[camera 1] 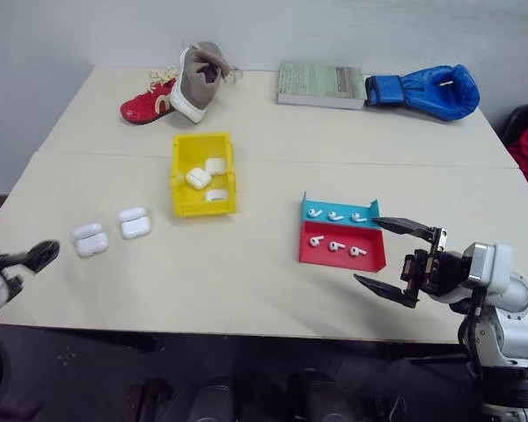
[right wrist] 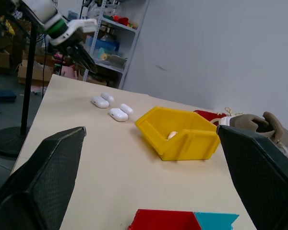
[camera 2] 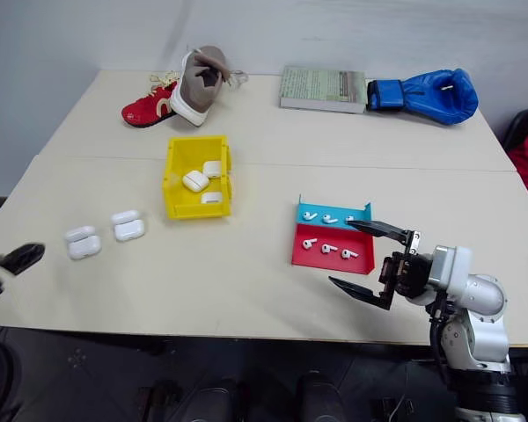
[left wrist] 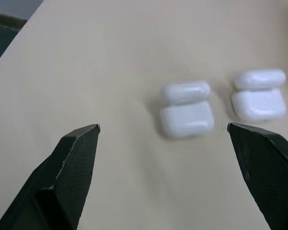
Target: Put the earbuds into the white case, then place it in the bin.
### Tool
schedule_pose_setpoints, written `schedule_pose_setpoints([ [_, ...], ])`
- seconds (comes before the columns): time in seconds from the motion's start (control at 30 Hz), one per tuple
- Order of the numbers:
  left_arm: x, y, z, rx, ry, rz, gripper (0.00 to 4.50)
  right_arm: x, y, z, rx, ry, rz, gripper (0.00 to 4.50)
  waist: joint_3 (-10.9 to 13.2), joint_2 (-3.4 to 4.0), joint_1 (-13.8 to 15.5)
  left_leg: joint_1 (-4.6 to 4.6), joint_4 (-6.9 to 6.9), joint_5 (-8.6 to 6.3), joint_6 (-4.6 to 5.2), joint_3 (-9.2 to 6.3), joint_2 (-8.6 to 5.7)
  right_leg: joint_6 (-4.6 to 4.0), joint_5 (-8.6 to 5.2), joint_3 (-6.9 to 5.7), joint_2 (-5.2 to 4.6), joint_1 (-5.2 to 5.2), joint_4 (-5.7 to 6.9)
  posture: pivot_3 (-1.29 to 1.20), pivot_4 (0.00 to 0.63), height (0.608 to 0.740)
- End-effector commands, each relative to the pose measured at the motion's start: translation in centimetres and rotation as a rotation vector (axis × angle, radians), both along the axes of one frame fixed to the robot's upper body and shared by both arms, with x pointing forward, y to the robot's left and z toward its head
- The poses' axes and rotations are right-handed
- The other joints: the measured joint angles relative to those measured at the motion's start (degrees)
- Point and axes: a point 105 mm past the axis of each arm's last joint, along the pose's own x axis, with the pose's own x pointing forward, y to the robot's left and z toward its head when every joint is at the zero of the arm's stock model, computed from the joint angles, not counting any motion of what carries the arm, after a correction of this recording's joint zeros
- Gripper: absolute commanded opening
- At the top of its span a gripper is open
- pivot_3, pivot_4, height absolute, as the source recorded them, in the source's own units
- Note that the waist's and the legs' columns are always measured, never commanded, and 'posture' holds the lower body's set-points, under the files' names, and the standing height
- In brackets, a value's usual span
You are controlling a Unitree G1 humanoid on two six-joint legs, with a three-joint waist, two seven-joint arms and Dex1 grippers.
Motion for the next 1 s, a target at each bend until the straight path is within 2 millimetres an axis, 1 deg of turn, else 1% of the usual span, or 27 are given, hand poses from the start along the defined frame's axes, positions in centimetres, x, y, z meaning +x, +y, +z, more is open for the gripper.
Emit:
schedule_pose_setpoints([
  [0.03,1.9,-1.1,0.1,0.086,0.044,0.029,4.48,-0.4,-0.2,0.2,0.005,-0.023,0.002,4.50,0.0,-0.07,-0.1,-0.04,0.01,0.00,-0.01,0.01,0.01,0.01,0.00,0.00,0.03,-0.05,0.00,0.00,0.150,0.740],
  [0.17,3.1,-0.6,-0.2,0.058,0.052,0.141,4.48,-0.6,-0.7,-0.7,0.005,-0.012,-0.010,4.50,0.0,-0.08,0.0,-0.04,0.01,0.00,-0.05,0.04,0.03,0.01,0.00,0.01,0.10,-0.07,0.01,0.00,0.150,0.740],
  [0.23,3.6,-0.6,-0.8,0.038,0.078,0.175,4.48,-0.7,-0.8,-1.0,0.004,-0.012,-0.015,4.50,0.0,-0.08,0.0,-0.04,0.03,0.01,-0.07,0.06,0.03,0.01,0.00,0.02,0.10,-0.07,0.02,0.00,0.150,0.740],
  [0.37,3.7,-0.5,-1.8,0.046,0.119,0.217,4.48,-0.8,-1.1,-1.5,0.005,-0.015,-0.036,4.50,0.0,-0.08,0.1,-0.04,0.09,0.02,-0.09,0.08,0.04,0.01,0.00,0.03,0.11,-0.07,0.03,0.00,0.150,0.740],
  [0.6,4.1,-0.9,-3.5,0.010,0.170,0.209,4.48,-0.9,-1.1,-1.6,0.006,-0.018,-0.050,4.50,0.0,-0.09,0.3,-0.04,0.13,0.03,-0.12,0.06,0.04,0.01,0.00,0.02,0.11,-0.07,0.04,0.00,0.150,0.740],
  [0.8,4.5,-0.6,-3.4,0.014,0.183,0.218,4.48,-1.0,-1.1,-1.3,0.003,-0.022,-0.065,4.50,0.0,-0.09,0.6,-0.04,0.14,0.03,-0.13,0.06,0.04,0.01,0.00,0.02,0.11,-0.07,0.04,0.00,0.150,0.740],
  [1.0,5.1,-0.5,-4.3,0.020,0.228,0.205,4.48,-1.1,-1.0,-1.0,0.003,-0.023,-0.075,4.50,0.0,-0.09,1.4,-0.04,0.13,0.02,-0.14,0.09,0.04,0.01,0.00,0.02,0.12,-0.08,0.04,0.00,0.150,0.740],
])
